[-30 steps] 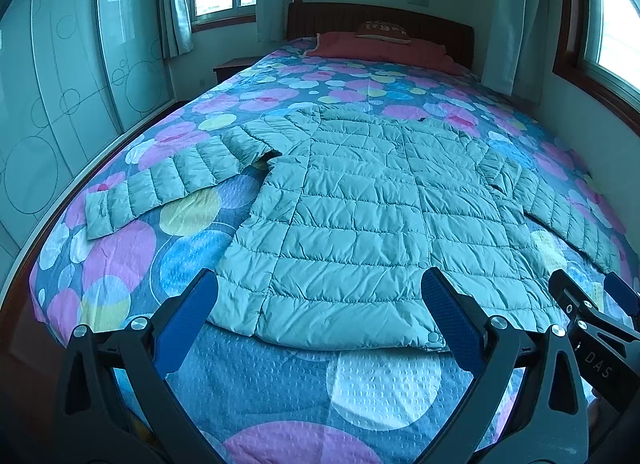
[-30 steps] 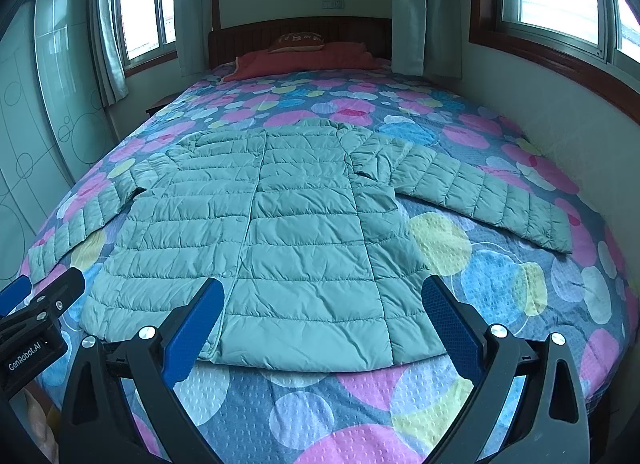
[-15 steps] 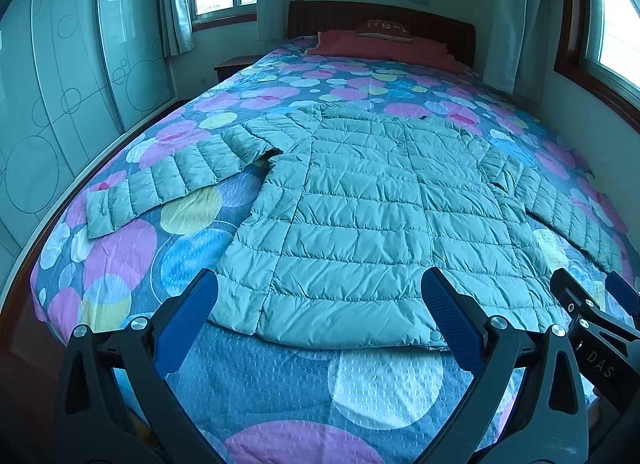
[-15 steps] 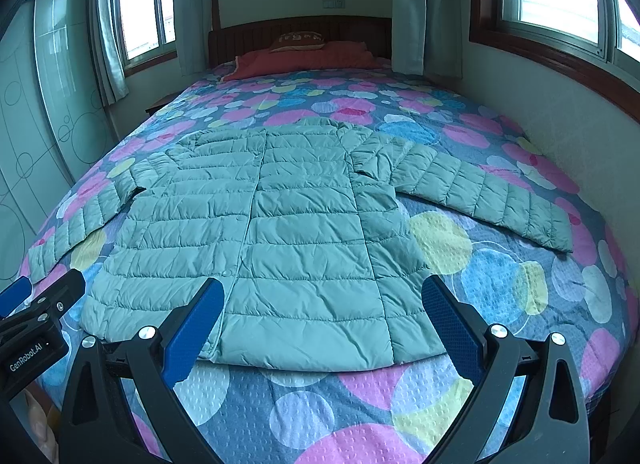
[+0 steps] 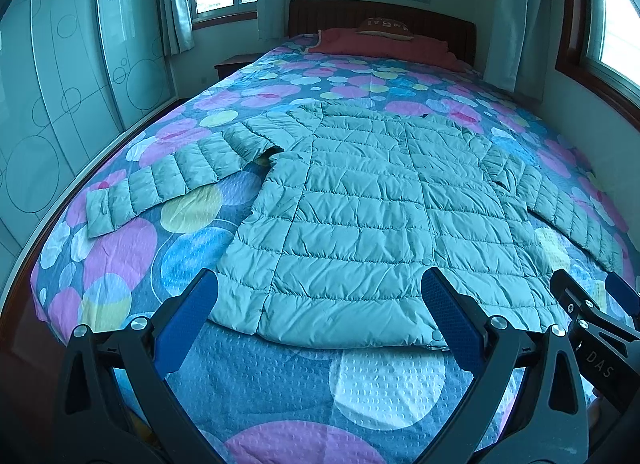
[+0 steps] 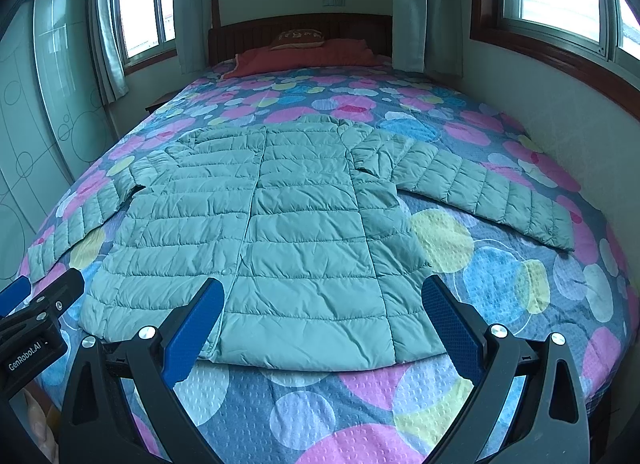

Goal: Fold large clothes

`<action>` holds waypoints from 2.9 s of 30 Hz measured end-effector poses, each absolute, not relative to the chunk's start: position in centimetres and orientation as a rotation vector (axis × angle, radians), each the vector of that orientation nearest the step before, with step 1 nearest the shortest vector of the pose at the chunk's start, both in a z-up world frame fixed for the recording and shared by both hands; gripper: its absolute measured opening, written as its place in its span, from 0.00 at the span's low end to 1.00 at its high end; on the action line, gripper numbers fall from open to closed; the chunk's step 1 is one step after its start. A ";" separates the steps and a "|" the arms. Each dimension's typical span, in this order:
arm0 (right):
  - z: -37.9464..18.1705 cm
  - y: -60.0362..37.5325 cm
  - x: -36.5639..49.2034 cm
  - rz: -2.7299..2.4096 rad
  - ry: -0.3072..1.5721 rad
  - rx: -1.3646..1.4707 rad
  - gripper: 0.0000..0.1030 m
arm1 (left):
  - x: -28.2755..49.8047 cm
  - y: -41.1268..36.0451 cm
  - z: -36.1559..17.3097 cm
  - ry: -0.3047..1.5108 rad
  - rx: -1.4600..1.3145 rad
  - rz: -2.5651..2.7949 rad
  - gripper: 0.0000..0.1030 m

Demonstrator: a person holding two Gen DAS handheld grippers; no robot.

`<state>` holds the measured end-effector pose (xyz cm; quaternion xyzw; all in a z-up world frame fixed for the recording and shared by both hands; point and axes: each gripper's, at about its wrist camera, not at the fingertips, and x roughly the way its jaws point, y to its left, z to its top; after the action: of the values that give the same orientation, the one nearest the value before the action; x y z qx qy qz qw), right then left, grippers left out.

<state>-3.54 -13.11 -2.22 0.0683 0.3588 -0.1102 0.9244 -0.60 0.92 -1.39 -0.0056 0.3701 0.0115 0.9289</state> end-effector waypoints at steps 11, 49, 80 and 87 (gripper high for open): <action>-2.5 -13.1 -3.5 -0.223 0.742 0.139 0.95 | -0.7 1.2 -1.6 0.765 -0.011 0.022 0.98; -8.0 -31.4 0.9 -0.463 0.700 0.581 0.87 | 9.8 16.0 -8.1 0.903 -0.372 0.393 0.86; -17.3 -52.0 -4.1 -0.653 0.238 1.205 0.62 | 9.6 23.5 -13.2 0.807 -0.501 0.806 0.81; -18.1 -54.6 -4.2 -0.698 0.251 1.238 0.12 | 9.7 24.1 -13.2 0.799 -0.493 0.831 0.82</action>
<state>-4.24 -54.59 -18.06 0.5666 0.1149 -0.3194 0.7509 9.69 24.06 -13.19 -0.2307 0.3737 0.3887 0.8100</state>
